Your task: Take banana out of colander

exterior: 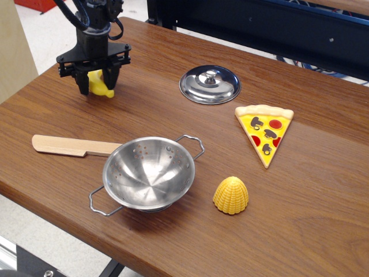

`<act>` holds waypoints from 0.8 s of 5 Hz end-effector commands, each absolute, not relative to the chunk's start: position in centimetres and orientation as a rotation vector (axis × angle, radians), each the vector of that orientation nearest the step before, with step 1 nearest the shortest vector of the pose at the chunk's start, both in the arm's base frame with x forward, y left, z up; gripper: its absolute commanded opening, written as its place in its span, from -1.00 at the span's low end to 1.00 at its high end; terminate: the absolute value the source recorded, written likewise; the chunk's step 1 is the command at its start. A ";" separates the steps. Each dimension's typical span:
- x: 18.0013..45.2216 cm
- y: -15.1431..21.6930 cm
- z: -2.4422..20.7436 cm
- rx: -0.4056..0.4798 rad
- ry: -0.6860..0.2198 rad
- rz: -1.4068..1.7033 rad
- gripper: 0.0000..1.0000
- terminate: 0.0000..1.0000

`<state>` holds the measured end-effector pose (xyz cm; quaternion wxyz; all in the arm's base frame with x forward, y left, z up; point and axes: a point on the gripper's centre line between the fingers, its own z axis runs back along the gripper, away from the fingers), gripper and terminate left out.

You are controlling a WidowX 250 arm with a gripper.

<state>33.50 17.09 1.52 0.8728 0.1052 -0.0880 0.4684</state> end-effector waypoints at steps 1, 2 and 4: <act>34.1 17.1 6.8 0.206 -0.227 0.943 1.00 -1.00; 34.2 16.4 9.4 0.176 -0.267 0.919 1.00 -1.00; 33.9 15.7 11.6 0.113 -0.286 0.920 1.00 -1.00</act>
